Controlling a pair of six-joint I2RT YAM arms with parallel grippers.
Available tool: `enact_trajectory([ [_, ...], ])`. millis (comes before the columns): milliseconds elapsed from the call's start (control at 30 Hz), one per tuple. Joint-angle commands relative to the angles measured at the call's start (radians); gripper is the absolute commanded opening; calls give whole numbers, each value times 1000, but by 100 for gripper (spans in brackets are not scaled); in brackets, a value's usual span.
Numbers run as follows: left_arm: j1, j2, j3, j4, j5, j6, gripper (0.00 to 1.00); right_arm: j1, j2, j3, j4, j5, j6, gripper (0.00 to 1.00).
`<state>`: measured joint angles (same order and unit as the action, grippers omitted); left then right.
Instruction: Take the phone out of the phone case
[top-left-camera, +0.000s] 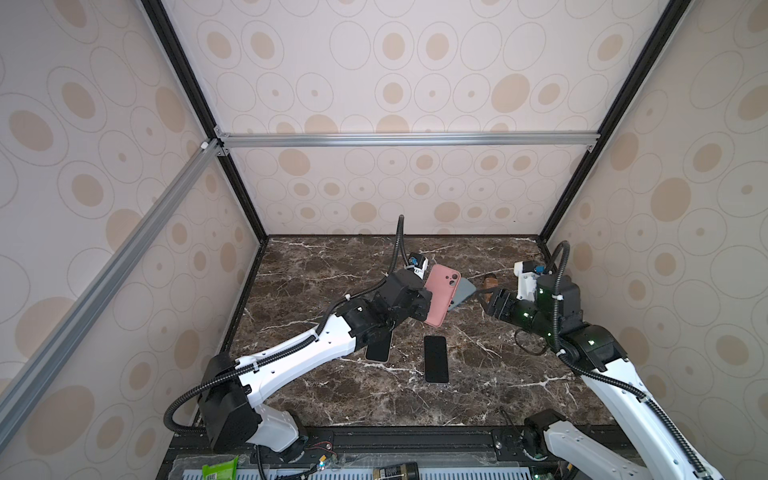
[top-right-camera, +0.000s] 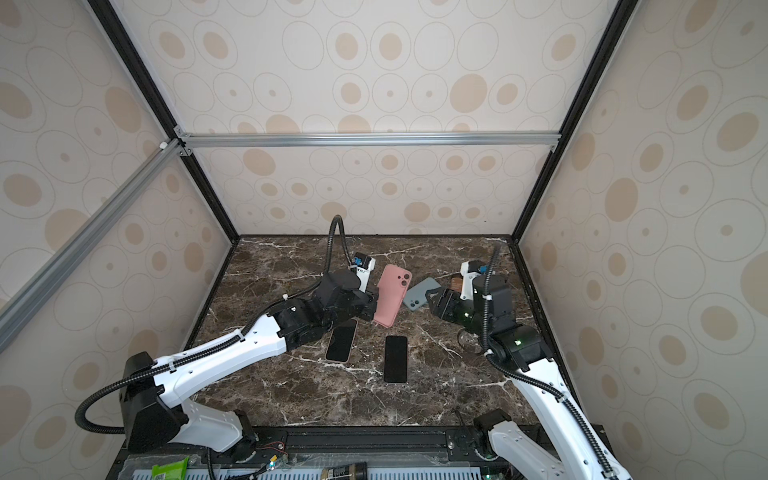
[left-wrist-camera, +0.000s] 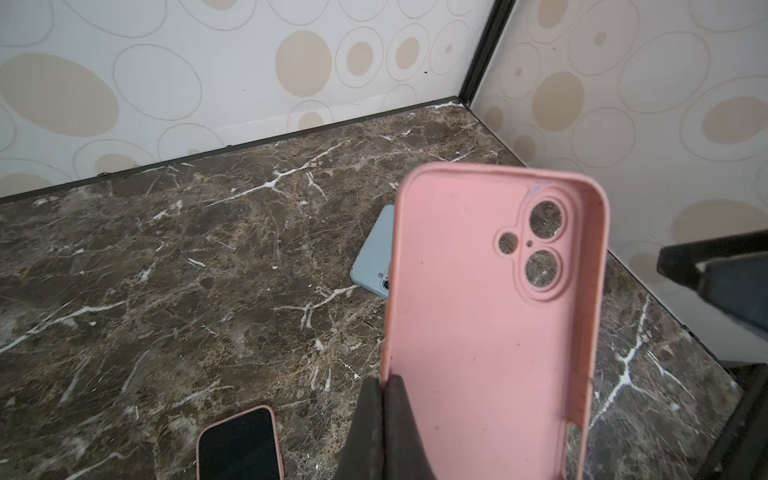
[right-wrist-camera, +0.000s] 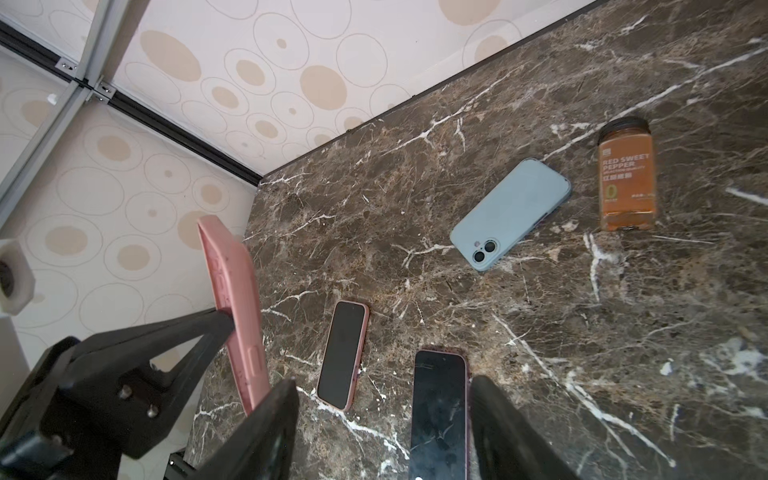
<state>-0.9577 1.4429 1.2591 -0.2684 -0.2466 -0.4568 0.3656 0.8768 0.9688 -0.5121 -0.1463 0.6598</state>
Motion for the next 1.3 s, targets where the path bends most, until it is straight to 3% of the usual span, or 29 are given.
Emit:
enact_trajectory([
  [0, -29, 18, 3, -3, -119, -80, 0, 59, 18, -12, 102, 82, 75, 66],
  [233, -49, 41, 16, -10, -136, -91, 0, 180, 116, 36, 86, 148, 46, 60],
  [567, -64, 68, 45, -22, -148, -80, 0, 217, 220, 106, -9, 206, 3, 50],
  [900, -67, 83, 62, -25, -154, -83, 0, 226, 286, 117, -6, 150, 9, 43],
  [1267, -67, 62, 26, 9, -136, -103, 0, 228, 290, 88, 53, 112, 52, 23],
])
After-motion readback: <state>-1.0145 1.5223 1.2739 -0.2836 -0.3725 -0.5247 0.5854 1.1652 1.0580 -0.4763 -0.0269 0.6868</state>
